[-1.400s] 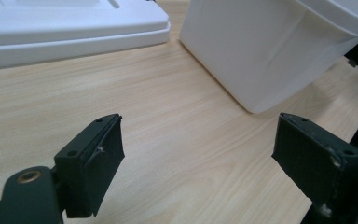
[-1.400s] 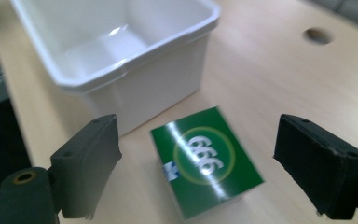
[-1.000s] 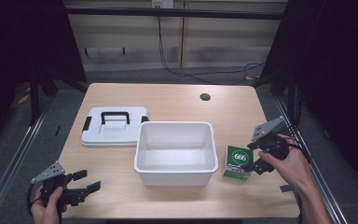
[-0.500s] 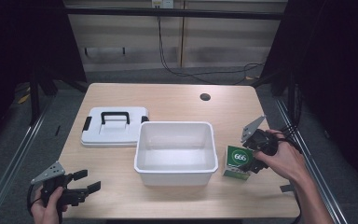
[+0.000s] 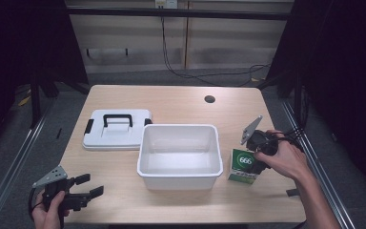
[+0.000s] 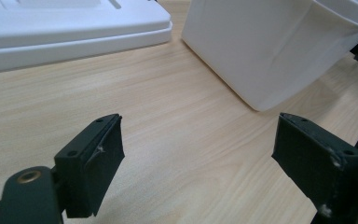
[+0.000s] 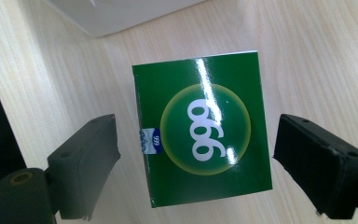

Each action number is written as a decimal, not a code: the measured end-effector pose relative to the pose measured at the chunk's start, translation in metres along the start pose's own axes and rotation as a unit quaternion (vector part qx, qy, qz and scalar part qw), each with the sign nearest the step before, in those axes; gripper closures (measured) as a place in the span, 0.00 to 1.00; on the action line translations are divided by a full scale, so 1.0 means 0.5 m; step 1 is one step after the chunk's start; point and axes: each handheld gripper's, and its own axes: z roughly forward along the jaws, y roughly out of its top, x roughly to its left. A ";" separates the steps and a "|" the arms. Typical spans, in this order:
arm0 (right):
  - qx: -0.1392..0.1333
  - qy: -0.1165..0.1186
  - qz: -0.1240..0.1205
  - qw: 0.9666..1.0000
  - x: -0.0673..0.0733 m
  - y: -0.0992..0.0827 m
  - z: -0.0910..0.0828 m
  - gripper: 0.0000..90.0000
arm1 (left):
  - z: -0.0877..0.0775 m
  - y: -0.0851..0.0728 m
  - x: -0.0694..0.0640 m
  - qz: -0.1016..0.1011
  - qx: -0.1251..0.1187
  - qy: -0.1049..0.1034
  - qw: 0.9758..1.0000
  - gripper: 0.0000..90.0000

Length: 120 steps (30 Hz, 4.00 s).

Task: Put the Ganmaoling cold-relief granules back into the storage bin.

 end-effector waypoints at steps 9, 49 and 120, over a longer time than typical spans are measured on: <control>0.033 0.007 -0.022 0.999 -0.005 0.010 0.011 0.11 | 0.002 0.000 0.000 0.000 0.001 -0.004 1.000 0.18; 0.083 0.038 -0.043 0.995 -0.024 0.016 0.075 0.14 | 0.005 -0.001 -0.001 0.004 0.006 -0.031 0.999 0.18; 0.063 0.017 -0.059 0.996 -0.011 0.055 -0.101 0.18 | 0.008 -0.002 0.000 0.001 0.009 -0.030 0.999 0.18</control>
